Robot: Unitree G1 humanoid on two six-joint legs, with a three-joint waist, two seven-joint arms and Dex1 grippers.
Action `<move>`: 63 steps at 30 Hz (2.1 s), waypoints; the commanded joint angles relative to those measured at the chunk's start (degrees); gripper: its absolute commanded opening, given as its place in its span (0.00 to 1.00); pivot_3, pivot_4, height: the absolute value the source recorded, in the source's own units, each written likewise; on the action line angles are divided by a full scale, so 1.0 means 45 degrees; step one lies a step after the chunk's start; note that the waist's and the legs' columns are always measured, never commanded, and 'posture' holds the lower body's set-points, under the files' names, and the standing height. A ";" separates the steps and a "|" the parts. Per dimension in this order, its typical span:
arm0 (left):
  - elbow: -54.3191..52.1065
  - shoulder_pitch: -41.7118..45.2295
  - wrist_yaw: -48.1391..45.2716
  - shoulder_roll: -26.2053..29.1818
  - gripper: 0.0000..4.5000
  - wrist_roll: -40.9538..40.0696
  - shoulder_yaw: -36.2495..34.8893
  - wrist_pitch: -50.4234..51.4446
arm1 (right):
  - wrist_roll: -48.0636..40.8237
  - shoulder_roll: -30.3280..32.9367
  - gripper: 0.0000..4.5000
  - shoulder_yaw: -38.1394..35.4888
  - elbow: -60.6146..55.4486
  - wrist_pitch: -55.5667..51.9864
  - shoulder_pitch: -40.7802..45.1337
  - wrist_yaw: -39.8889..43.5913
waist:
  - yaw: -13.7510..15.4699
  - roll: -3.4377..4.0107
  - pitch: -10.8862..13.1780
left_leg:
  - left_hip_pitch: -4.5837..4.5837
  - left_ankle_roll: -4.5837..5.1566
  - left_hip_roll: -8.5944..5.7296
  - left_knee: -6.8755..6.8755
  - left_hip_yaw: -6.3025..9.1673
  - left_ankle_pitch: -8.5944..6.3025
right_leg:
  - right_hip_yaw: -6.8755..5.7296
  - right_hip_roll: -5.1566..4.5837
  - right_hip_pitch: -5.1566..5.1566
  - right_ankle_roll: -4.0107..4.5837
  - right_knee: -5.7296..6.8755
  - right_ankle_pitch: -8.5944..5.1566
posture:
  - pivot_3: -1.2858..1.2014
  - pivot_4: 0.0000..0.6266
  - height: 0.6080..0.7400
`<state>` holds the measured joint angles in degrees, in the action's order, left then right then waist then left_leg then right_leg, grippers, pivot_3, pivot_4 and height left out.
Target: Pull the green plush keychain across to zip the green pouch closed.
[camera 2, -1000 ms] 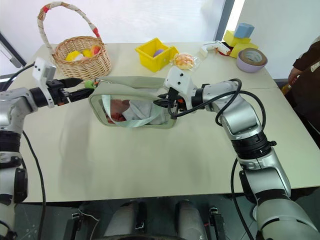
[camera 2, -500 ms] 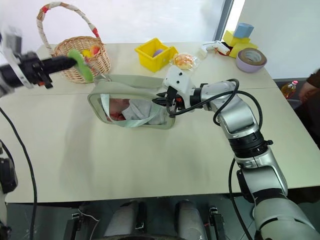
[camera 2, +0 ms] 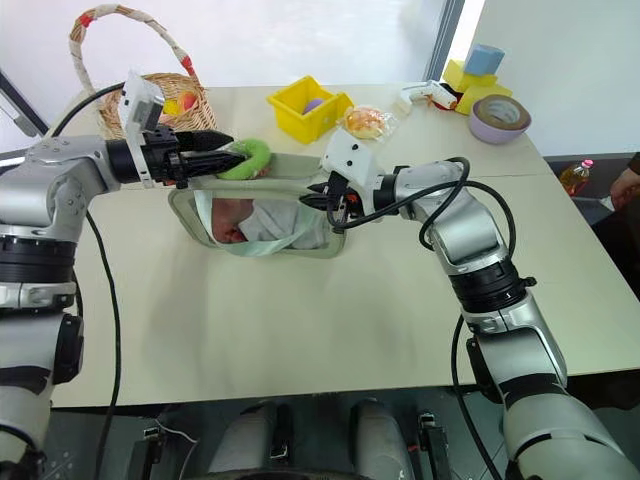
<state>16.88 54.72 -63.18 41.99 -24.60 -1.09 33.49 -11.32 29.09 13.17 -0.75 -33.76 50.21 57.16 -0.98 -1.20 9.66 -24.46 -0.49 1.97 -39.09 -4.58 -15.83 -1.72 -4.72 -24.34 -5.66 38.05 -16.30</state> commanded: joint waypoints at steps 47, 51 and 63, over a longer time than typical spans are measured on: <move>-0.2664 -0.4343 -0.0242 0.1948 0.00 0.1335 -0.0470 -0.2108 | -0.1664 -0.4221 0.59 -0.3571 1.0288 -0.1434 0.7366 -0.3257 | -0.0105 0.0007 -0.0001 | 0.0002 -0.0001 0.0015 0.0034 -0.0028 0.0000 | 0.0003 0.0003 -0.0015 0.0003 0.0003 -0.0001 | 0.52 0.24 0.99; -0.2825 -0.4429 -0.0225 0.1976 0.00 0.1300 -0.0481 -0.2054 | -0.1062 -0.5015 0.59 -0.2987 1.2098 -0.1005 0.7695 -0.2935 | -0.0021 0.0001 -0.0177 | -0.0024 -0.0002 -0.0002 0.0025 -0.0044 0.0001 | 0.0001 -0.0018 -0.0018 0.0003 0.0000 0.0000 | 0.52 0.00 0.99; -0.2888 -0.4564 -0.0070 0.2153 0.00 0.1343 -0.0569 -0.2044 | -0.0421 -0.4320 0.59 -0.1494 1.0489 -0.2839 0.6957 -0.0213 | -0.0466 -0.0079 -0.0715 | -0.0086 -0.0042 -0.0026 0.0032 0.0004 0.0023 | -0.0030 -0.0016 -0.0057 0.0000 0.0015 0.0002 | 0.52 0.00 0.99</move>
<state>5.28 33.18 -63.78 50.78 -18.47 -1.68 25.43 -12.39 9.07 6.44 49.46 -44.99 81.06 54.76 -3.08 -1.55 6.44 -24.85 -0.68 1.85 -38.95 -4.55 -15.73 -1.85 -4.79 -24.59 -5.66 38.12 -16.29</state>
